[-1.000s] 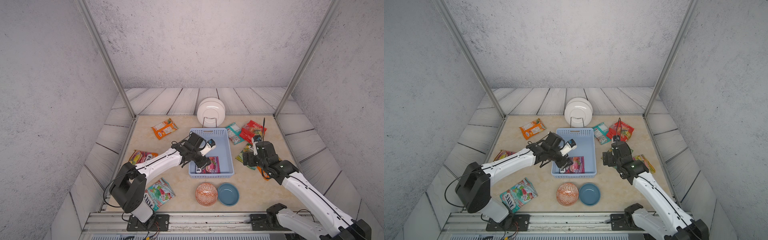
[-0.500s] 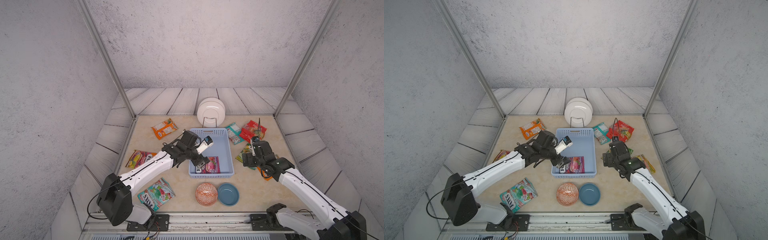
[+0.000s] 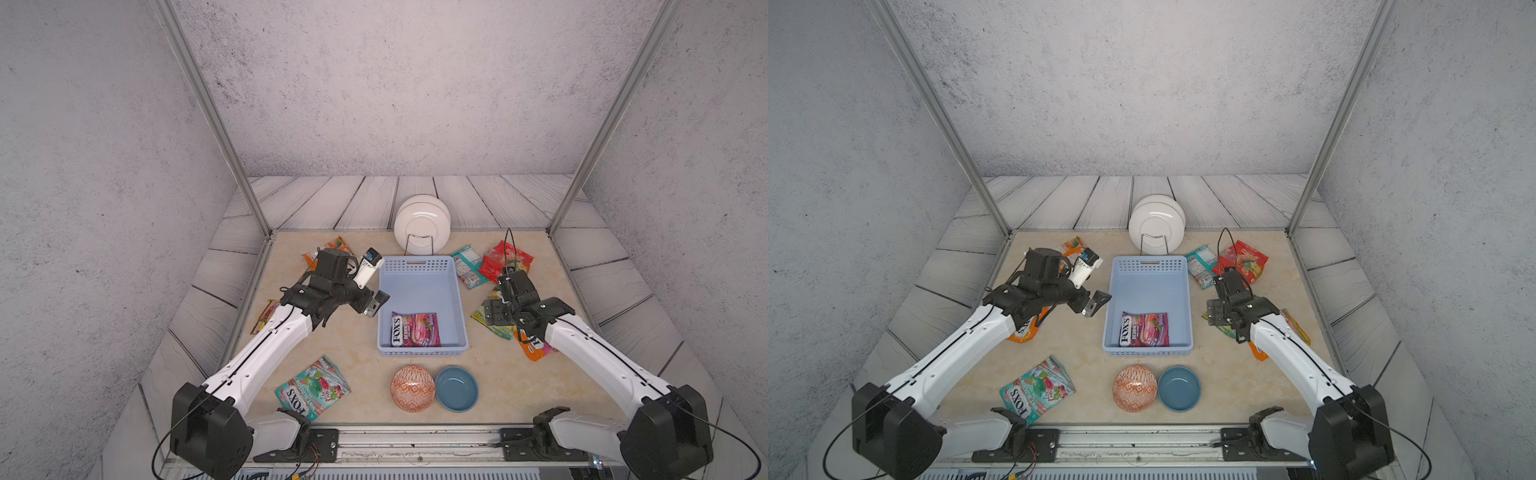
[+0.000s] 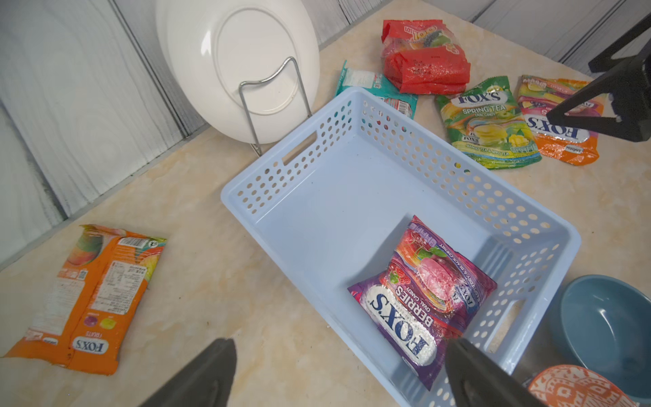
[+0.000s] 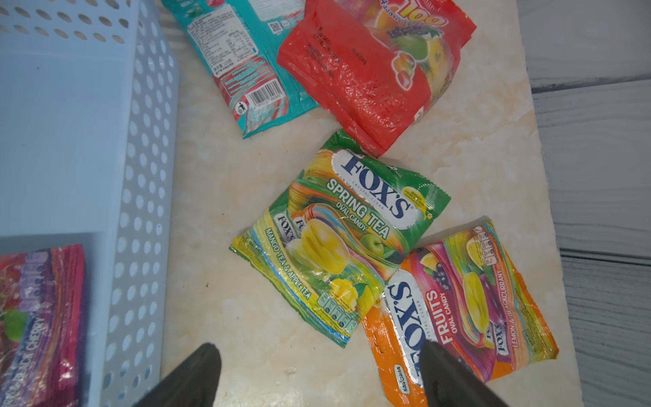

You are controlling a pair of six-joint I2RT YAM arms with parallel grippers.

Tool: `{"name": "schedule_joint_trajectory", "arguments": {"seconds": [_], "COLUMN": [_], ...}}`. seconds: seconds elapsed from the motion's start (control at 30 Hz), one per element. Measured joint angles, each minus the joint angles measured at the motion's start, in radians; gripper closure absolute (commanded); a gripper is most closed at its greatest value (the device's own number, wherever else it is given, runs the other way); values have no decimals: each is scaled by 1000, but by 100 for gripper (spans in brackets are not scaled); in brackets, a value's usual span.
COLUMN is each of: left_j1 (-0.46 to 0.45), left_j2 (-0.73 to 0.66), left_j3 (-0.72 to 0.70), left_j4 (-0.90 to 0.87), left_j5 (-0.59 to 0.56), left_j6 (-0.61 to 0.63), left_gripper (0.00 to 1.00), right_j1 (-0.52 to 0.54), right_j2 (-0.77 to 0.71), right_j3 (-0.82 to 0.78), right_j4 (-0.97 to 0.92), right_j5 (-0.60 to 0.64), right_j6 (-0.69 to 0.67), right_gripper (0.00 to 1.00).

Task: Put the candies in the basket
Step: Place the candy in the basket, then pick up the candy at the center of the board.

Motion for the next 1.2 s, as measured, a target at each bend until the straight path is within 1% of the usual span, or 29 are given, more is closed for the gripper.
{"name": "schedule_joint_trajectory", "arguments": {"seconds": [0.3,0.57,0.83,0.9,1.0,1.1,1.2], "left_j1": [161,289,307,309,312,313,316], "left_j2": [-104,-169,-173,-173,-173,-173,-173], "left_j3": [-57,-139,-151,-151,-151,-151,-151], "left_j4": [13,61,90,93,103,107,108], "left_j5": [39,91,50,45,40,36,27], "left_j6": [-49,-107,-140,-142,-143,-143,-143], "left_gripper": [1,1,1,1,1,1,1], "right_j1": [-113,-226,-301,-319,-346,-369,-390], "right_j2": [72,93,152,179,219,259,278], "right_j3": [29,18,-27,-27,-27,-27,-32], "right_j4": [21,58,127,137,157,169,191], "right_j5": [-84,-160,-228,-248,-281,-304,-330], "right_j6": [71,139,196,207,214,218,229], "right_gripper": [11,18,28,33,37,43,44]}}
